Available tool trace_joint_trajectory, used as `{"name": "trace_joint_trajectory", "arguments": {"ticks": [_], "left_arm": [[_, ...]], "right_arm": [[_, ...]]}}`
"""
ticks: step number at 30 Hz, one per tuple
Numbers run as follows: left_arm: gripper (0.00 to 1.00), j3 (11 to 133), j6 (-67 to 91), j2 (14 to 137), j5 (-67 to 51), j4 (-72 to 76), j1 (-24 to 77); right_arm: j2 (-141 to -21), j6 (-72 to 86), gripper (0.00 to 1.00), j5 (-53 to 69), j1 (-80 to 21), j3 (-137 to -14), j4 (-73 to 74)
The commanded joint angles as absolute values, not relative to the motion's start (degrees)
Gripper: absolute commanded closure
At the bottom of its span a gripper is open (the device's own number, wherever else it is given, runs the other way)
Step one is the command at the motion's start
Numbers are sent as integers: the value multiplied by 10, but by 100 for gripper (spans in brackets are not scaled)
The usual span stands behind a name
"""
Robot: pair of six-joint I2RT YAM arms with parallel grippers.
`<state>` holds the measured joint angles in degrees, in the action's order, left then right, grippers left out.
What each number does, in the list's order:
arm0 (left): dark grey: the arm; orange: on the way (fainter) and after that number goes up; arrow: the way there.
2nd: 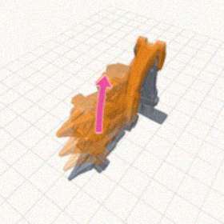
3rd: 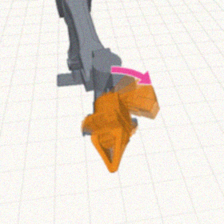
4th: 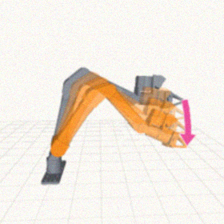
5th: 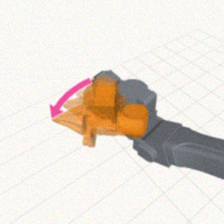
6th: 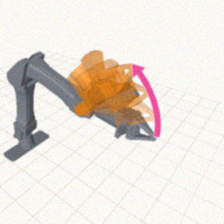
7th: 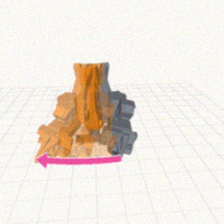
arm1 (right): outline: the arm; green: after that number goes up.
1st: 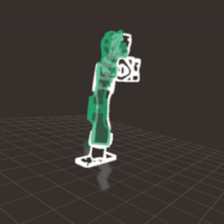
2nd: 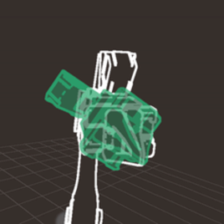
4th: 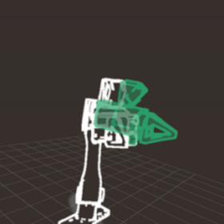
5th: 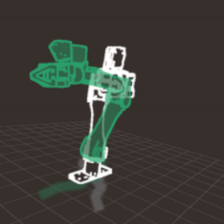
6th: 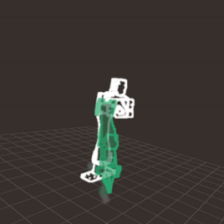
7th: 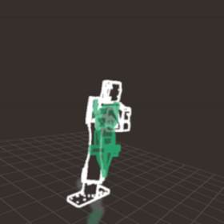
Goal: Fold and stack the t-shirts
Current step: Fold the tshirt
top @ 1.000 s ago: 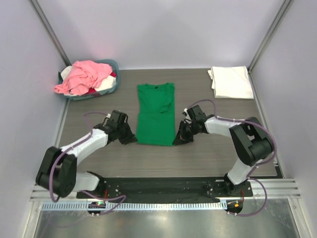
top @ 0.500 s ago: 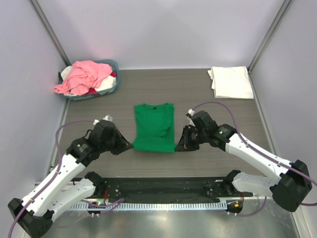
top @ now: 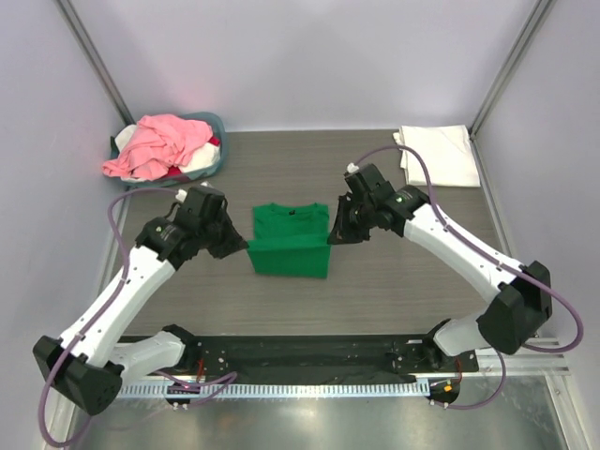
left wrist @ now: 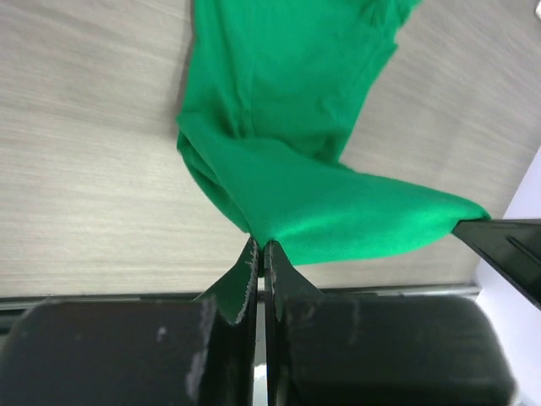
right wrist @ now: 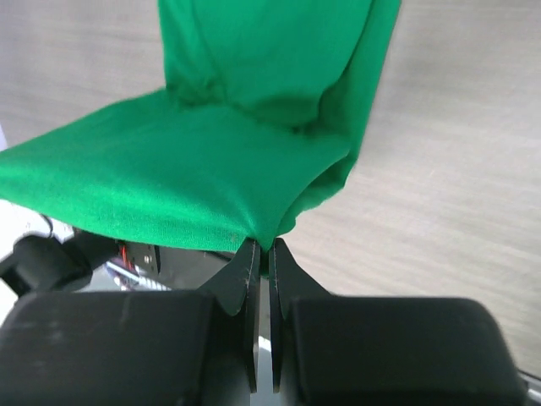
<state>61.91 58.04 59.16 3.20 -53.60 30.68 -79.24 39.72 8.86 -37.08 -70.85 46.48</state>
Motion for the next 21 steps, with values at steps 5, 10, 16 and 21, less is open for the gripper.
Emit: {"name": "trace_joint_trajectory", "arguments": {"ticks": [5, 10, 16, 21], "left_arm": [[100, 678, 498, 687, -32, -495, 206], [100, 723, 477, 781, -62, -470, 174], [100, 781, 465, 876, -75, -457, 156], [99, 847, 453, 956, -74, -457, 141]], "right_arm": [[-886, 317, 99, 76, -298, -807, 501], [-939, 295, 99, 93, -268, -860, 502], [-1023, 272, 99, 113, -251, -925, 504], [-1086, 256, 99, 120, -233, -990, 507]]}}
